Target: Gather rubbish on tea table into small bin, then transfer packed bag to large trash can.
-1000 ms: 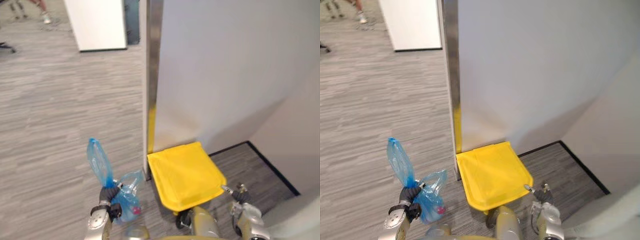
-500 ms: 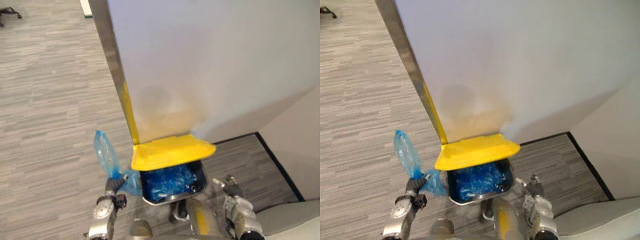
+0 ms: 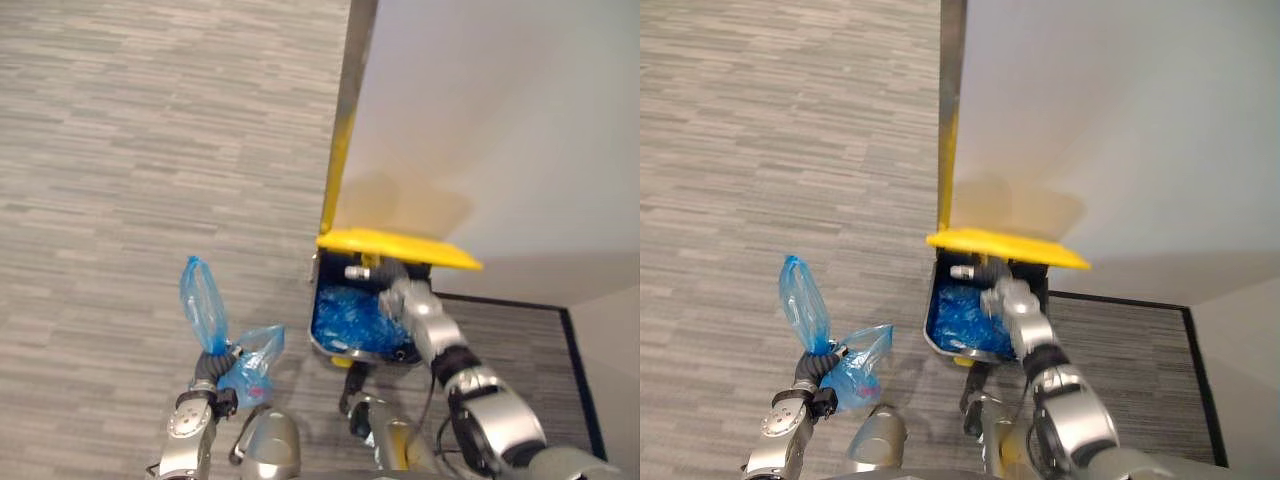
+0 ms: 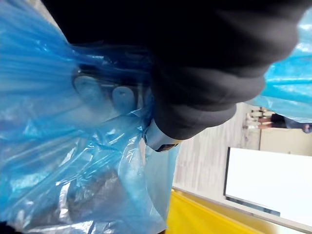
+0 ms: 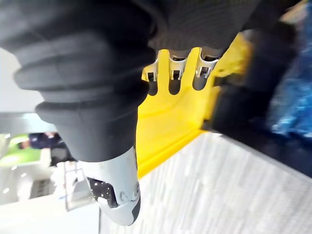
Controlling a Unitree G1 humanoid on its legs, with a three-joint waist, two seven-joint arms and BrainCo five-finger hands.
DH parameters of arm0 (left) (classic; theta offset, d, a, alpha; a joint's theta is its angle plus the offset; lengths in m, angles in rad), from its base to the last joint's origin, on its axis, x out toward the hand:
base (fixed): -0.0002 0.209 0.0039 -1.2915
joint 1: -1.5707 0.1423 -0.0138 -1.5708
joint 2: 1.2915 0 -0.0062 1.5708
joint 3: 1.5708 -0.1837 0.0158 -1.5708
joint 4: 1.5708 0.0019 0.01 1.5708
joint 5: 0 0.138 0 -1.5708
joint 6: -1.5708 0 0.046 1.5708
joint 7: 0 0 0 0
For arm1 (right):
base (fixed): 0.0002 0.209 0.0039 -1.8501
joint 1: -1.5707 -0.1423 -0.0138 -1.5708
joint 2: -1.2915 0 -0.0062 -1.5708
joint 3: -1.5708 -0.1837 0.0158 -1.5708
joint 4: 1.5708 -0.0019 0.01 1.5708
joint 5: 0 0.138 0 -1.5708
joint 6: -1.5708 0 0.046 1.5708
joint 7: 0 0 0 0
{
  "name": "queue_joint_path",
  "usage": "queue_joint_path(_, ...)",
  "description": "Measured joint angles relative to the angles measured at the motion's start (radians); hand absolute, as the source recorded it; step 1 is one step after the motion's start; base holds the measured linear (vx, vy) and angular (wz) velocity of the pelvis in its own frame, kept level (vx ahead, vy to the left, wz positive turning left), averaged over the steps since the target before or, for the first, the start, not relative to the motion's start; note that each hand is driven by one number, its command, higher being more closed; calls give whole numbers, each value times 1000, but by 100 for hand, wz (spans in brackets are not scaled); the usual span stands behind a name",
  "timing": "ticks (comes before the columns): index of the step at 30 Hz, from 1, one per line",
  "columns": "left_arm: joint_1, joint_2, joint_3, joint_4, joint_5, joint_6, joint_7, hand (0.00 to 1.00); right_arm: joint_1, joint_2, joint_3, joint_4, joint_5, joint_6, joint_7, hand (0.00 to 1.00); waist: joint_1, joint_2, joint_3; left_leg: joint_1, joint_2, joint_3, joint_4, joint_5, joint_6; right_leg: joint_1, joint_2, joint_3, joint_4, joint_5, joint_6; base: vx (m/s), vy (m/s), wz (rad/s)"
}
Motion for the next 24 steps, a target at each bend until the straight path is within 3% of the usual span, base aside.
queue_joint_path(3,-13,15,1,-4,-9,-9,5,100,-109,-43,1,16,19,-1,-4,0,1,-24,33,-1,4,-14,-66,4,-4,0,5,7,-47,5,6,-58,-102,15)
queue_joint_path(6,2,11,-12,-21,-26,-20,21,100,-192,-92,15,44,46,0,-5,0,11,-18,53,-7,14,-22,-17,13,-24,1,25,-11,-47,23,-6,-60,-64,-21)
queue_joint_path(8,-27,22,-36,-25,-30,-21,21,100,-213,-138,40,44,58,-3,-5,0,5,-35,80,-2,27,-7,-42,15,-25,8,26,-8,-46,25,-4,-27,-44,3)
queue_joint_path(11,-34,20,-74,-39,-51,-22,20,100,-229,-148,52,44,59,-3,-4,0,9,-35,86,13,34,-3,-69,24,-40,8,26,-8,-43,25,-4,22,-45,5)
queue_joint_path(13,-22,20,-121,-89,-67,-22,17,100,-238,-155,75,43,59,-4,0,0,5,-30,92,28,37,-1,-78,34,-25,9,26,-9,-24,25,-4,60,-31,-7)
queue_joint_path(18,-47,20,-255,-237,-108,-22,-27,100,-263,-197,110,44,59,-6,6,0,-2,-26,108,31,34,3,-78,48,-43,9,19,-12,-11,24,-5,66,-14,1)
queue_joint_path(24,-105,34,-407,-481,-170,-19,-96,100,-264,-211,138,54,58,-6,41,0,-6,-25,109,41,10,5,-76,54,-34,10,-12,-14,23,8,-3,41,14,5)
